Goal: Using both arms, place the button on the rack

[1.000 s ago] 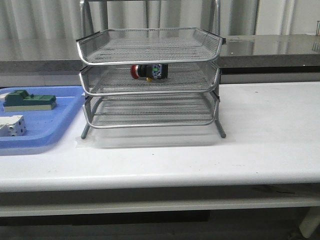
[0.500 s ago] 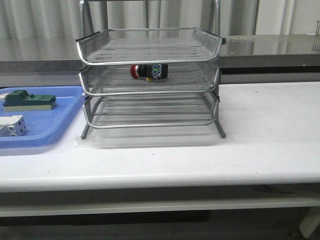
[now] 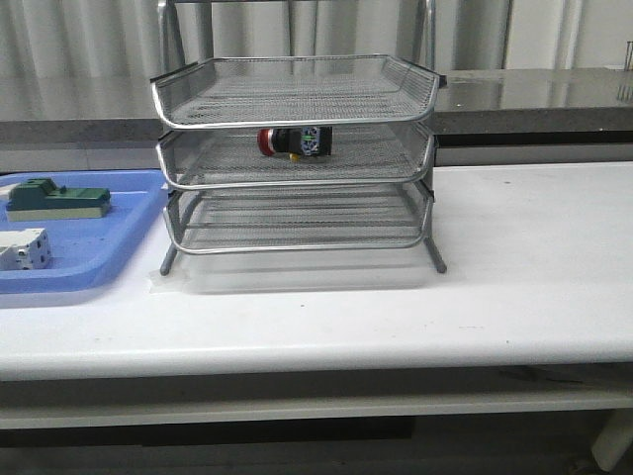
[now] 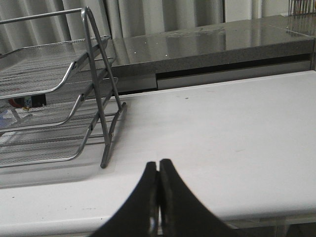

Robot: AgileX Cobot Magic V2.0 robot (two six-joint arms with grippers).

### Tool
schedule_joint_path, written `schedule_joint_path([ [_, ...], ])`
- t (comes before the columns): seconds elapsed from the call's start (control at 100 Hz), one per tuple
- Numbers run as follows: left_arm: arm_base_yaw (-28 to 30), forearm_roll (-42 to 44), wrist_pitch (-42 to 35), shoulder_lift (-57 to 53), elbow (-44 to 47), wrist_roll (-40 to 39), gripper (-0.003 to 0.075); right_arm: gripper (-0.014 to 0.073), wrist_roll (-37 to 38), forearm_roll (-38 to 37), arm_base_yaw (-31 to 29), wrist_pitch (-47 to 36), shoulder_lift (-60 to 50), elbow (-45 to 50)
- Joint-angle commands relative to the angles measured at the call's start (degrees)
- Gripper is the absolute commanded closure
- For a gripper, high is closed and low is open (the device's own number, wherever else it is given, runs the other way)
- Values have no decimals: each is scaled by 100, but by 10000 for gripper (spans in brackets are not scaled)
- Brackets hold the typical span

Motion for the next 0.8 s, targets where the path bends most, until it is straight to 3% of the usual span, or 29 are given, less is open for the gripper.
schedule_joint_path([
  [0.0, 11, 11, -421, -101, 260, -60, 741, 650, -12, -67, -50, -493, -97, -95],
  [0.79, 11, 1, -422, -208, 260, -60, 741, 650, -12, -67, -50, -493, -97, -95],
])
